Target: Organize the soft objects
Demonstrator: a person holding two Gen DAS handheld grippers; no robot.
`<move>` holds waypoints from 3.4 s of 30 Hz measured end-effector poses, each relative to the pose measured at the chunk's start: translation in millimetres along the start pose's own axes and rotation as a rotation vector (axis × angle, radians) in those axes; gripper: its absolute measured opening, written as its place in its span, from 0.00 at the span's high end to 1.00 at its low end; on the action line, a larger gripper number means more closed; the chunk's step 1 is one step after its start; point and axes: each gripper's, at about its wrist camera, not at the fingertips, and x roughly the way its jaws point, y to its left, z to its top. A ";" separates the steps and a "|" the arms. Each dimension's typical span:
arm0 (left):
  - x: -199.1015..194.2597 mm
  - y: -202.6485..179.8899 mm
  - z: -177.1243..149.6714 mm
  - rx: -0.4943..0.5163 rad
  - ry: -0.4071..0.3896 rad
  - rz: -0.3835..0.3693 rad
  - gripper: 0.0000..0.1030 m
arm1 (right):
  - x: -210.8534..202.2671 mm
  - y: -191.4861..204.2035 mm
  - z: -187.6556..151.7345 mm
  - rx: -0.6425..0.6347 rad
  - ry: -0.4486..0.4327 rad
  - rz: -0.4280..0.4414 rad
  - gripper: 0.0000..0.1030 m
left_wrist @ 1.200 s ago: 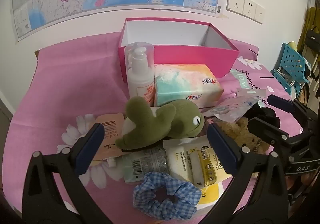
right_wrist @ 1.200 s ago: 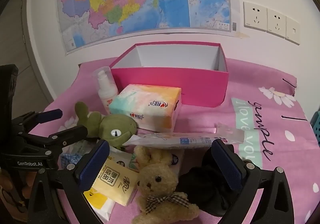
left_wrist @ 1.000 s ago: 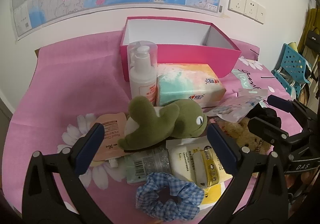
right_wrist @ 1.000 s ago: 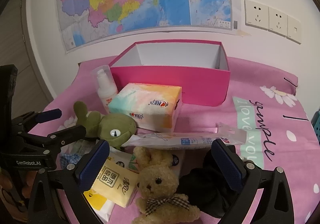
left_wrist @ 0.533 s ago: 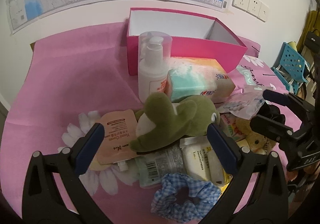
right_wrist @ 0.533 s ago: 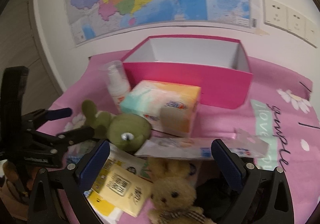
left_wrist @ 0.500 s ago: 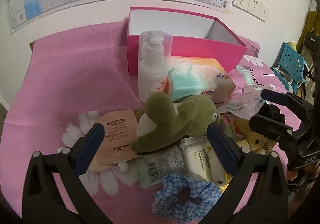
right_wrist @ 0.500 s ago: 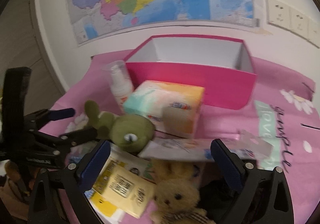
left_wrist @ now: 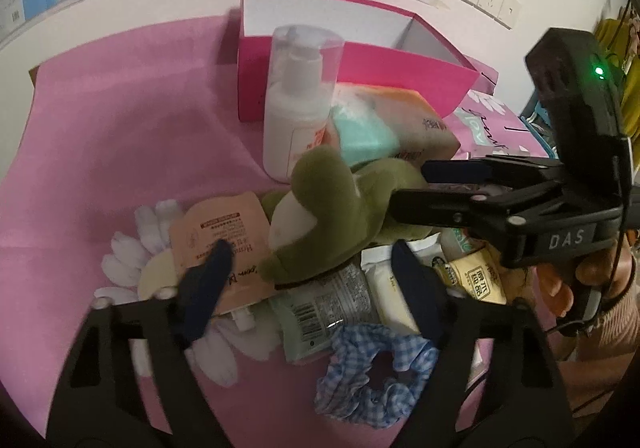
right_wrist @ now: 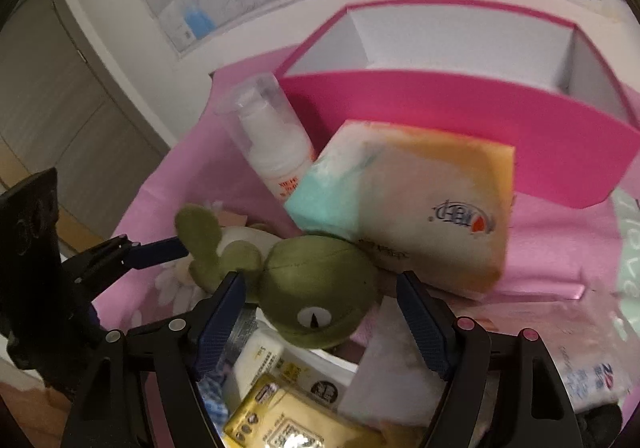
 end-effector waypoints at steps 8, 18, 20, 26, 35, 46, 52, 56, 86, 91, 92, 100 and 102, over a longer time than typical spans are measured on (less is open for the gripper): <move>4.4 5.9 0.2 0.013 0.031 -0.024 0.50 | 0.9 5.1 -12.6 -0.004 0.001 0.043 0.38; -34.7 -13.7 11.1 0.086 -0.077 -0.094 0.50 | -71.0 20.8 -26.6 -0.020 -0.132 0.022 0.39; -44.6 -20.0 20.1 0.111 -0.107 -0.101 0.50 | -85.3 23.9 -24.9 -0.030 -0.172 0.008 0.39; -69.3 -32.3 55.3 0.175 -0.199 -0.121 0.50 | -129.6 28.3 -4.9 -0.059 -0.288 -0.032 0.39; -61.9 -36.1 127.7 0.232 -0.276 -0.055 0.50 | -134.9 -0.2 63.4 -0.035 -0.367 -0.035 0.39; 11.0 -8.5 176.3 0.193 -0.166 -0.012 0.50 | -65.1 -44.4 113.4 0.052 -0.278 -0.048 0.39; 54.6 5.2 186.8 0.163 -0.075 0.006 0.49 | -24.3 -62.9 125.2 0.105 -0.201 -0.054 0.39; 69.4 12.5 185.7 0.152 -0.039 0.020 0.49 | -7.0 -68.4 127.5 0.122 -0.147 -0.054 0.37; 31.4 -51.2 50.1 0.241 0.047 -0.322 0.35 | -123.9 -134.0 -48.0 0.346 -0.133 -0.127 0.36; 50.0 -57.6 46.5 0.206 0.150 -0.401 0.35 | -103.5 -145.7 -48.9 0.378 -0.097 -0.061 0.36; 52.7 -58.8 46.3 0.201 0.159 -0.411 0.35 | -99.2 -146.2 -47.8 0.373 -0.089 -0.048 0.36; 70.8 -71.9 42.1 0.203 0.222 -0.452 0.35 | -92.5 -145.0 -53.1 0.358 -0.087 0.001 0.77; 76.3 -74.6 43.0 0.197 0.231 -0.450 0.36 | -94.2 -142.1 -54.9 0.341 -0.100 -0.008 0.80</move>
